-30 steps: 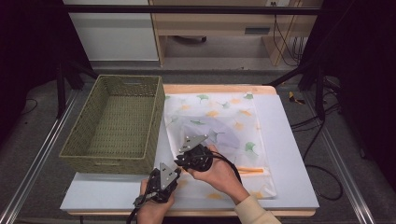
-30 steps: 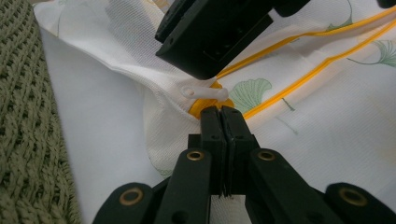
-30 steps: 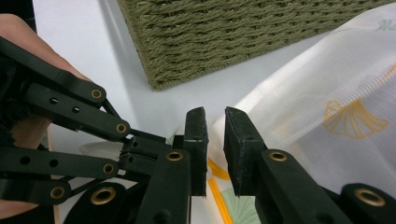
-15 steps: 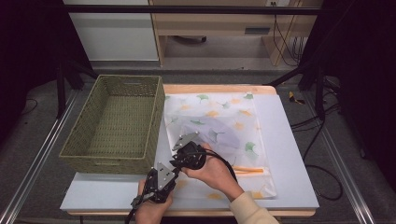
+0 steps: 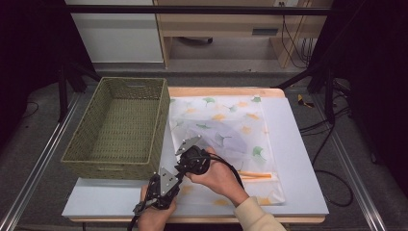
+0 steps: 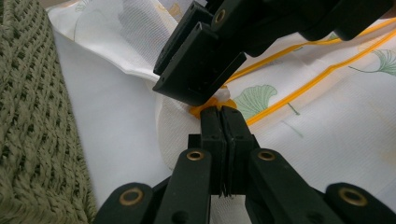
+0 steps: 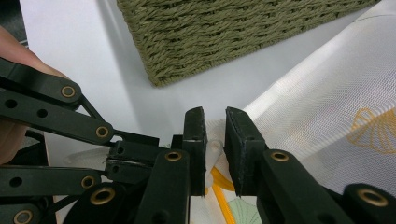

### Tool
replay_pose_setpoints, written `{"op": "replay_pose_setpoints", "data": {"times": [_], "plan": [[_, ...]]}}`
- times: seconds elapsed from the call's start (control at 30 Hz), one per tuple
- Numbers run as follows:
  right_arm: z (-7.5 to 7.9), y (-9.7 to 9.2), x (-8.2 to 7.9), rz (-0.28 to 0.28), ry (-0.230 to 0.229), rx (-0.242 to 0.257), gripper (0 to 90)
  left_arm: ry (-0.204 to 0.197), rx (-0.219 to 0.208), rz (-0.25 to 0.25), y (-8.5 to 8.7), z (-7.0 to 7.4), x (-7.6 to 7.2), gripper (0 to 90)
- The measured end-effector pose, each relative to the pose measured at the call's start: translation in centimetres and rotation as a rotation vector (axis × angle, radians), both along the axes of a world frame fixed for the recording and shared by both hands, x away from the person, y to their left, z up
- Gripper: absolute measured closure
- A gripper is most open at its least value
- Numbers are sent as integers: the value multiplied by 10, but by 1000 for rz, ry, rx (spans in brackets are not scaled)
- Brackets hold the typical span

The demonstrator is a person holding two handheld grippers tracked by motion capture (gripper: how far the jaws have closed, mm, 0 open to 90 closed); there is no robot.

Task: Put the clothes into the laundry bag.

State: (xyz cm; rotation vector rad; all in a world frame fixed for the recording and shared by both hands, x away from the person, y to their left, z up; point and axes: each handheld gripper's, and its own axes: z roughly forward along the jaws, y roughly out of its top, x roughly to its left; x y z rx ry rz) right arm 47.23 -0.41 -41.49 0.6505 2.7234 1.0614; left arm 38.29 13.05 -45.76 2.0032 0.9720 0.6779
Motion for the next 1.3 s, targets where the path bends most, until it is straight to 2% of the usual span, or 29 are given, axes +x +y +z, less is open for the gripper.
{"op": "replay_pose_setpoints", "data": {"times": [0.23,0.37,0.77,1.3], "plan": [[1,2,0,4,-1,-5,823,-2,0,6,1,0,1,887],[1,2,-1,0,0,6,827,-2,-12,12,1,0,1,887],[6,-3,0,1,1,26,825,-1,-13,28,5,1,3,887],[3,0,-1,4,8,19,841,-2,-26,45,9,1,4,887]]}}
